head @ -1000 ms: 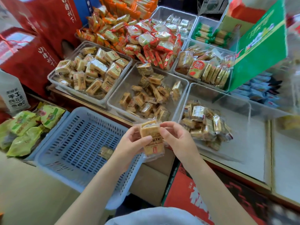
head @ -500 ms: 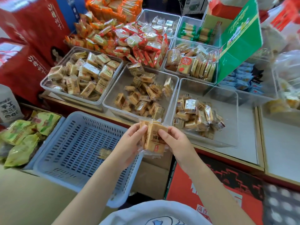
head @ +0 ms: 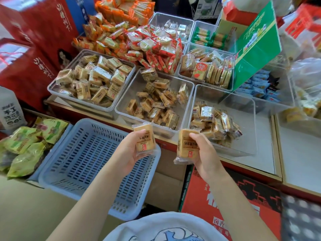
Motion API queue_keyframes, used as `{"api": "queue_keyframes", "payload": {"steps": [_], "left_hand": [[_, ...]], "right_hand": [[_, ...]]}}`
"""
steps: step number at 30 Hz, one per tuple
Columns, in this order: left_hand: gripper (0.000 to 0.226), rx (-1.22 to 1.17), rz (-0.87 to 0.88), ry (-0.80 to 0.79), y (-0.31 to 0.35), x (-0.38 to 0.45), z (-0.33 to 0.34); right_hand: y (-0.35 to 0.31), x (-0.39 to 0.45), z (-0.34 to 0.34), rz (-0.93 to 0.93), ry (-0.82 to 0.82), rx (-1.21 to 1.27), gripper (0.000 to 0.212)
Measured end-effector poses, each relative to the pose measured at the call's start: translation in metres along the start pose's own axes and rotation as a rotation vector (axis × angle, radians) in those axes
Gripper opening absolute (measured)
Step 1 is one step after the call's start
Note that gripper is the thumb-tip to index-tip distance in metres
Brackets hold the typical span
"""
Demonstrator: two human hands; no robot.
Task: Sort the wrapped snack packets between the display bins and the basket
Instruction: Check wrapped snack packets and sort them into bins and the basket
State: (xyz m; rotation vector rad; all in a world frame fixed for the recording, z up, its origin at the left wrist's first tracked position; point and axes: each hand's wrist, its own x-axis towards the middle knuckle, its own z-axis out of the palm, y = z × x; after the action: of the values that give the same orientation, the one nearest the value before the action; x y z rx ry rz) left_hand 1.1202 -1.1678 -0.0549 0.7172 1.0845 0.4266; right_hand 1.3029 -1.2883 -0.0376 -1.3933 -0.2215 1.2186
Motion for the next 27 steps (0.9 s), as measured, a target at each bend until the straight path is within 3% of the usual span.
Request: {"api": "queue_keyframes", "payload": {"steps": [7, 14, 18, 22, 27], "left_hand": [[0.065, 0.113, 0.039, -0.133, 0.003, -0.008, -0.005], [0.034, -0.015, -0.072, -0.219, 0.008, -0.019, -0.001], [0.047, -0.016, -0.076, -0.255, 0.009, -0.021, -0.007], [0.034, -0.011, -0.019, -0.299, 0.003, -0.023, -0.003], [0.018, -0.140, -0.028, -0.209, -0.006, -0.015, -0.001]], "right_hand": [[0.012, 0.003, 0.022, -0.010, 0.000, -0.250, 0.016], [0.009, 0.005, 0.032, -0.045, -0.015, -0.262, 0.023], [0.009, 0.003, 0.034, -0.081, -0.050, -0.252, 0.028], [0.013, 0.000, 0.040, -0.147, -0.021, -0.339, 0.031], [0.014, -0.008, 0.052, -0.179, -0.123, -0.338, 0.026]]}}
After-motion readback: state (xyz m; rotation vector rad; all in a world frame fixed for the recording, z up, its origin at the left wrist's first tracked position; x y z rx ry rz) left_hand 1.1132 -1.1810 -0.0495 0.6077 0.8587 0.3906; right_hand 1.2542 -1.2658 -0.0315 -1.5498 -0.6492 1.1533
